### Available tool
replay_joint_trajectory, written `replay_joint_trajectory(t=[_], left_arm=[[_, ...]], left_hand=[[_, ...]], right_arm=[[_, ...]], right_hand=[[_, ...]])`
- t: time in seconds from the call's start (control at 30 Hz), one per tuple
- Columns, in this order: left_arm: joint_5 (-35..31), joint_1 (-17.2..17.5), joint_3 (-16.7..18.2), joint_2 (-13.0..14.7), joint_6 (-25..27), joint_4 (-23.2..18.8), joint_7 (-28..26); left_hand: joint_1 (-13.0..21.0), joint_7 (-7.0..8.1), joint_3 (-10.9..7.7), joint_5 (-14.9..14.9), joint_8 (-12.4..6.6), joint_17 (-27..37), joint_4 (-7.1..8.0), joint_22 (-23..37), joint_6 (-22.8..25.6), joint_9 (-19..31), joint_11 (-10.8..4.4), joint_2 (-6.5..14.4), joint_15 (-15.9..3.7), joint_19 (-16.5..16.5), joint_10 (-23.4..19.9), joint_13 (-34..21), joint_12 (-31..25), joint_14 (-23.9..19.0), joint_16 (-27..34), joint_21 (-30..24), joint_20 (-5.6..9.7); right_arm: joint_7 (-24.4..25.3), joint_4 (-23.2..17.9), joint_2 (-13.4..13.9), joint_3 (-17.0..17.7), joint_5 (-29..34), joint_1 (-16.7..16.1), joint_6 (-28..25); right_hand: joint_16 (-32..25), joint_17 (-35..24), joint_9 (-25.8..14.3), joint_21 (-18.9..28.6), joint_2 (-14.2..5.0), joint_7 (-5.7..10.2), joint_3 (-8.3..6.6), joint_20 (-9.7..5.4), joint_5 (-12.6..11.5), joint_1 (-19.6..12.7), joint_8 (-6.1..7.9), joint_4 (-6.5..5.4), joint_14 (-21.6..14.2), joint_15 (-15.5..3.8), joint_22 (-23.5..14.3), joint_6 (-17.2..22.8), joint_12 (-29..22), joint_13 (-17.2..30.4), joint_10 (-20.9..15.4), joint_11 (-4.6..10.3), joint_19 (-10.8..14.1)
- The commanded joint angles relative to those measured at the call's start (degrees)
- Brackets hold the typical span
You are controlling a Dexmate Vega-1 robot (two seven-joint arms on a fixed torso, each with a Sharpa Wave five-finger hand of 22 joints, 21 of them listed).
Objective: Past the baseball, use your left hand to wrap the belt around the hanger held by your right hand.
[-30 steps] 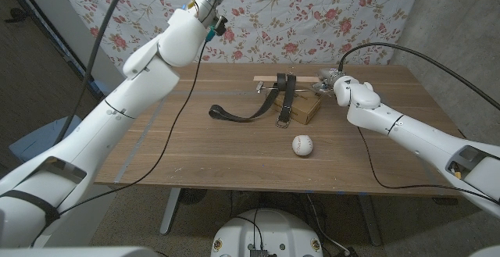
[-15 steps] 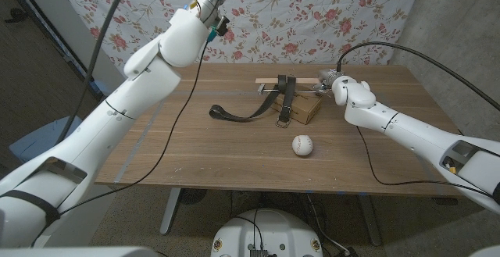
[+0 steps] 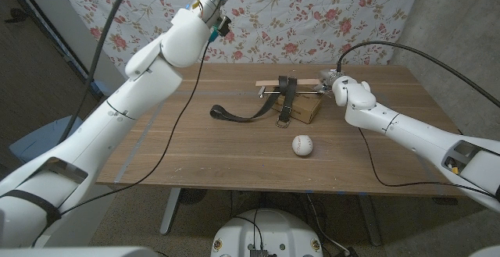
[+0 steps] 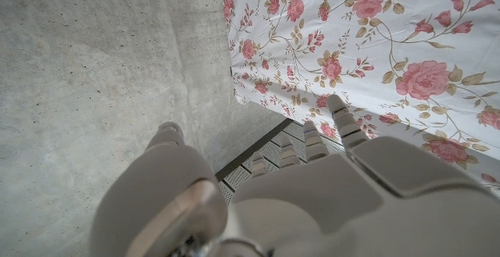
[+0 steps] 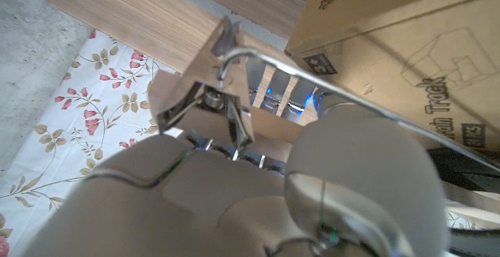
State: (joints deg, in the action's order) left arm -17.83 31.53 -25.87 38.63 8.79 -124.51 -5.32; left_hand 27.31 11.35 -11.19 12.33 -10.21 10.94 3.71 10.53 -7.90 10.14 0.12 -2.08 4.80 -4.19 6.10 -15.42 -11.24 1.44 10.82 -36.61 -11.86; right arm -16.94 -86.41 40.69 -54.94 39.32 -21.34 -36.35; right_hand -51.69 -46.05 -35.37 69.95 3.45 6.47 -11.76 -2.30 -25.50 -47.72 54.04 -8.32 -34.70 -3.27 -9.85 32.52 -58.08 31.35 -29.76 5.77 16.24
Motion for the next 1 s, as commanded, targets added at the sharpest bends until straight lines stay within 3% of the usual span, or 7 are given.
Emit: replay_joint_trajectory(t=[0.03,0.17,0.3,0.47,0.7,0.9,1.0], left_arm=[[-0.3,-0.1,-0.2,0.0,0.3,-0.3,0.4],[-0.4,-0.1,-0.2,-0.1,0.3,-0.3,0.3],[-0.5,-0.1,-0.2,-0.1,0.4,-0.1,0.3],[-0.4,0.0,0.0,0.1,0.2,0.1,0.3],[-0.1,0.2,0.4,0.3,-0.3,0.5,0.1],[0.4,0.2,0.6,0.4,-1.0,1.2,0.0],[0.6,0.3,0.7,0.4,-1.3,1.5,-0.2]], left_hand=[[0.1,-0.28,0.02,0.4,-0.44,0.0,-0.27,0.2,0.1,0.1,0.32,0.3,-0.04,0.3,0.7,0.1,-0.4,0.2,0.4,0.4,-0.24],[0.2,-0.38,0.01,0.4,-0.44,0.0,-0.33,0.2,0.1,0.1,0.28,0.3,-0.09,0.4,0.7,0.2,-0.4,0.2,0.4,0.5,-0.24],[0.3,-0.43,0.00,0.4,-0.43,0.0,-0.38,0.2,0.0,0.1,0.31,0.4,-0.10,0.4,0.7,0.2,-0.5,0.3,0.3,0.5,-0.24],[0.4,-0.46,-0.02,0.5,-0.38,0.0,-0.46,0.2,-0.1,0.2,0.41,0.5,-0.10,0.7,0.9,0.3,-0.4,0.4,0.3,0.5,-0.19],[0.5,-0.40,-0.04,0.6,-0.29,0.0,-0.60,0.2,-0.4,0.2,0.40,0.5,-0.11,0.7,1.0,0.5,-0.5,0.4,0.3,0.7,-0.22],[0.6,-0.38,-0.04,0.6,-0.28,0.0,-0.69,0.2,-0.5,0.2,0.35,0.6,-0.09,0.7,1.0,0.6,-0.5,0.5,0.3,0.8,-0.23],[0.7,-0.26,-0.04,0.6,-0.29,0.0,-0.73,0.2,-0.5,0.2,0.36,0.6,-0.10,0.6,1.0,0.6,-0.5,0.5,0.3,0.9,-0.24]], right_arm=[[-2.6,-0.9,0.6,-0.2,0.4,0.4,-0.8],[-6.2,-1.2,0.5,-1.1,1.3,1.9,-1.6],[-14.0,-0.2,-0.2,-3.3,2.2,5.8,-1.7],[-16.1,-0.2,-0.3,-2.3,0.1,7.0,0.2],[-18.7,1.5,-0.9,-0.9,-4.4,8.3,3.5],[-17.2,3.4,-0.8,2.4,-11.4,7.6,7.9],[-15.2,3.3,-0.4,3.9,-14.0,6.6,9.4]], right_hand=[[12.8,9.5,20.0,-5.1,3.87,0.36,4.43,-3.31,-4.3,1.5,-27.22,-0.05,4.7,-9.05,0.0,-2.6,5.4,-5.9,4.4,-0.71,-1.7],[19.4,14.7,21.0,-9.2,5.01,0.80,8.14,-1.92,-7.3,1.0,-29.27,0.62,9.9,-8.70,0.0,-4.1,12.0,-9.8,9.8,-0.93,-4.4],[23.1,17.4,21.5,-12.0,4.97,0.93,10.50,-1.65,-9.1,0.0,-30.05,1.23,14.7,-8.58,0.0,-3.9,16.9,-12.1,14.0,-0.02,-6.3],[25.6,19.4,21.9,-14.4,5.97,0.69,13.34,-1.11,-10.4,-0.1,-31.22,1.63,18.4,-7.51,0.1,-4.9,20.3,-13.9,16.7,-0.94,-7.7],[28.1,21.6,22.5,-18.1,7.66,-0.24,21.66,0.22,-11.8,5.5,-33.35,0.85,22.5,-5.42,0.2,-7.3,24.7,-16.1,19.6,-2.06,-8.8],[29.7,23.1,22.9,-21.8,6.83,-1.99,29.56,1.80,-11.4,11.6,-36.17,0.18,25.7,-2.55,0.1,-11.8,28.4,-17.5,22.5,-4.90,-10.1],[30.1,23.5,23.0,-22.6,6.26,-2.50,30.87,2.68,-11.4,13.1,-37.33,-0.04,26.6,-1.64,0.0,-14.0,29.4,-17.8,23.0,-5.38,-10.1]])
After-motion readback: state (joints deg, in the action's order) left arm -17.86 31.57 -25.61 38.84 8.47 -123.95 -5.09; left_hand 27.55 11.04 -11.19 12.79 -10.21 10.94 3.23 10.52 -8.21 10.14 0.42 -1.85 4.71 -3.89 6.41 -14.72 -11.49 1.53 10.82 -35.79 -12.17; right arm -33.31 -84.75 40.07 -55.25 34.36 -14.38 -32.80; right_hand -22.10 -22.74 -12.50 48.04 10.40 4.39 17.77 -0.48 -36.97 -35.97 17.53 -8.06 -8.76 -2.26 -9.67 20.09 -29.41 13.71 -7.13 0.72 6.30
